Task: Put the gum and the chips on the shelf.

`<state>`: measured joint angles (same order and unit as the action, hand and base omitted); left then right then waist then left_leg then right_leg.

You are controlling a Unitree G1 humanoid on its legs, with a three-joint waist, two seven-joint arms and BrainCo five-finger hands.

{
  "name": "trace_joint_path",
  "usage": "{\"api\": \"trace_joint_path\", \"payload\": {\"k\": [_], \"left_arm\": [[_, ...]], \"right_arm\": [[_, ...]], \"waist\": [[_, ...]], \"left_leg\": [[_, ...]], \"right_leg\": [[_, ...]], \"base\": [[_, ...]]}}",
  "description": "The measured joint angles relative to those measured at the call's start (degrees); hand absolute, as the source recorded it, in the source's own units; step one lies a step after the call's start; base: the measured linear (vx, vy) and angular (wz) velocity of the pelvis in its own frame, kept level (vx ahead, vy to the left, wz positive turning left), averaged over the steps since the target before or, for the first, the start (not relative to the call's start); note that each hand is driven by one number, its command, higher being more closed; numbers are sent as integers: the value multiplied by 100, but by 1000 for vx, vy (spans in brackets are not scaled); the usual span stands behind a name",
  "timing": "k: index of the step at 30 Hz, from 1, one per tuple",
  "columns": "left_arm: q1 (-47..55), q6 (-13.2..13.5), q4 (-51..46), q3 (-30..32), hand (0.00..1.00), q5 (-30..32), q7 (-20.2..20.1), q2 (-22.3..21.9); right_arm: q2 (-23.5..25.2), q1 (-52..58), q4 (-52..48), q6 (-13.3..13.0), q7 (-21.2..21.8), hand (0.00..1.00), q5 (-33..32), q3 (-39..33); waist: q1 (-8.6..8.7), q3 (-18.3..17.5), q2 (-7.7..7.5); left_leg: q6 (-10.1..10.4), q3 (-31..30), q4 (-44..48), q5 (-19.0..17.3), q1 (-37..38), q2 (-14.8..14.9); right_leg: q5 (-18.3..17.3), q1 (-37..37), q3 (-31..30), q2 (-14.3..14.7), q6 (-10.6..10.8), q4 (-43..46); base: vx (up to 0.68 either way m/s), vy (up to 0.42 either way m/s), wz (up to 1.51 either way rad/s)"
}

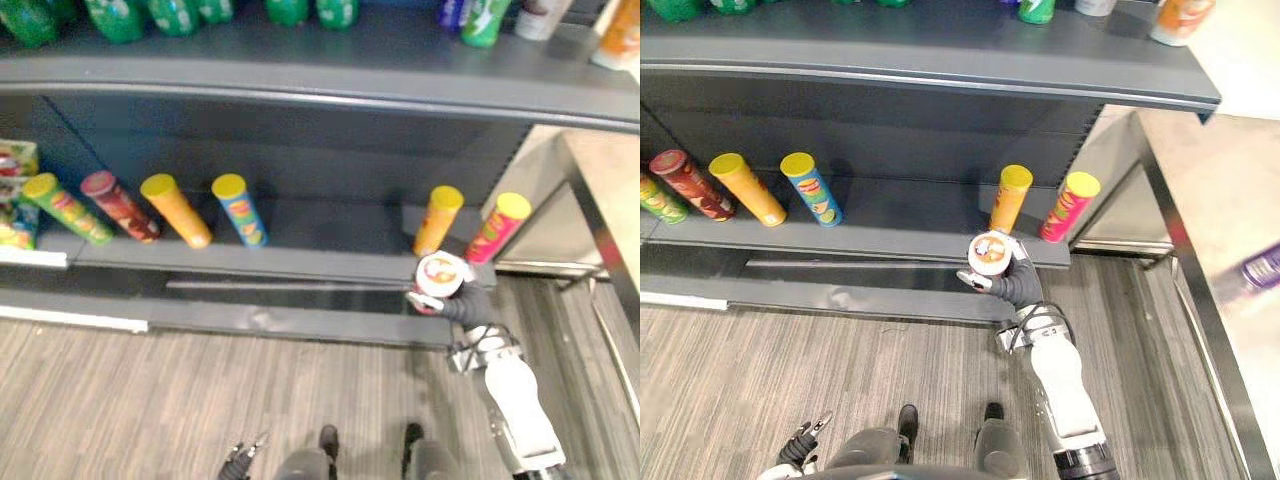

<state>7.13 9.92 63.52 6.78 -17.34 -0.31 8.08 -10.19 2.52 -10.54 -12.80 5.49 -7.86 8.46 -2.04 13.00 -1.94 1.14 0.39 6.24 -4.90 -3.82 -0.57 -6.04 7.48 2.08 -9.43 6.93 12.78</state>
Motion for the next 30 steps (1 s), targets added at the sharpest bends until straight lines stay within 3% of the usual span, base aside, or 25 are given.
{"api": "trace_joint_path", "payload": {"k": [5, 16, 21, 22, 23, 30], "left_arm": [[15, -10, 56, 233, 0, 86, -14, -91], [-18, -7, -77, 211, 0, 520, -2, -102], [-40, -13, -74, 200, 0, 527, 2, -95], [-71, -16, -73, 197, 0, 662, 7, -89], [-76, -16, -73, 194, 0, 711, 9, -87], [-165, -56, -68, 11, 0, 741, 17, -13]], "right_arm": [[15, 234, -42, -8, 8, 100, -237, -171], [352, 357, 98, -7, 79, 100, -236, -127], [340, 319, 268, -5, 82, 100, -458, -62], [316, 294, 264, -5, 83, 100, -600, 11], [274, 257, 267, -3, 82, 100, -613, 68], [212, -914, 667, 56, 414, 100, -1043, 1601]], "waist": [[44, -43, 72], [42, -274, 90], [82, -347, 99], [165, -370, 106], [187, -369, 114], [7, -403, 53]], "left_leg": [[262, -40, -550, 176, 233, 338], [447, -104, -1131, 600, 402, 395], [475, 117, -1194, 599, 303, 445], [476, 753, -1196, 628, 278, 599], [513, 875, -1200, 727, 268, 623], [359, 1151, -1209, 876, 288, 528]], "right_leg": [[74, -334, 360, 266, -110, -439], [76, -593, 814, 298, -110, -762], [75, -686, 1109, 254, -111, -783], [74, -725, 1297, 196, -111, -786], [74, -749, 1340, 180, -109, -785], [288, -802, 1136, 133, -33, -1075]], "base": [[107, -151, 17], [33, -20, 20], [-74, 6, 31], [-75, 35, 58], [-61, 63, 49], [-25, 49, -9]]}}
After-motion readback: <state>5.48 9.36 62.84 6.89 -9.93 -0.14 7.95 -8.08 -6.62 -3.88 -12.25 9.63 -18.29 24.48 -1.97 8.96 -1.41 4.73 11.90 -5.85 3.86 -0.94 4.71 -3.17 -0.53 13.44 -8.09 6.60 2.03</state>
